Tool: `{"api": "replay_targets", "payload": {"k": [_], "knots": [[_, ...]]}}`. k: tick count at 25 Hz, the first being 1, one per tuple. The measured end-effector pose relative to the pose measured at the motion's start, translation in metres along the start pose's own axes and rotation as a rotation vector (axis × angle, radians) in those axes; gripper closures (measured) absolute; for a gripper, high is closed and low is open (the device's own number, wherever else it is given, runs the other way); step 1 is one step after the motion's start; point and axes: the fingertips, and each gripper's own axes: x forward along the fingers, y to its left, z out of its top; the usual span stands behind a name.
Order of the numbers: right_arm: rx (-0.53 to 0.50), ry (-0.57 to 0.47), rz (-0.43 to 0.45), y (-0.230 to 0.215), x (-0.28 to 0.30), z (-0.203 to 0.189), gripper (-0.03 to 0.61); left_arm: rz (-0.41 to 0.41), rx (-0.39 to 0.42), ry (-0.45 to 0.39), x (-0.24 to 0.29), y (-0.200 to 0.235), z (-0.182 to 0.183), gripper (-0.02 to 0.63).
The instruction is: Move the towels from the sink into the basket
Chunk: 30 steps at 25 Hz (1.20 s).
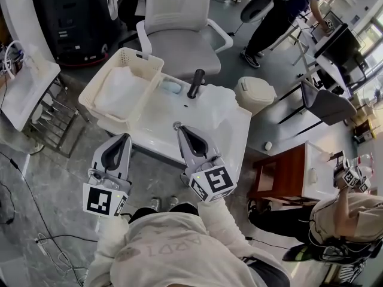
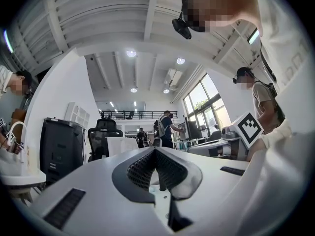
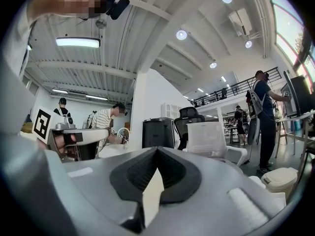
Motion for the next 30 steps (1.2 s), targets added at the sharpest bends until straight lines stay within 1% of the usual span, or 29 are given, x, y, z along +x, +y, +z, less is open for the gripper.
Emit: {"api": "replay_targets", "payload": {"k": [7,11,21,30], "knots": [[-0.011,0.003,-0.021,-0.003,-0.008,0.0,0.569,-0.015,-0.003,0.0,0.003,-0.005,0.0,0.609],[0.003,-0.004,-0.04,-0.006,-0.011,0.001,0.569,-0.023,-0.006,0.001,0.004,-0.008,0.0,0.609],[-0.018,-0.003,-0.036,-0.003,-0.016,0.004,0.569,-0.034,-0.01,-0.009,0.003,-0.014,0.001,0.609],[-0.02,-0.009,-0.033,-0.001,-0.018,0.006,0.569,-0.024,-0.023,-0.01,0.001,-0.013,-0.001,0.609]]}}
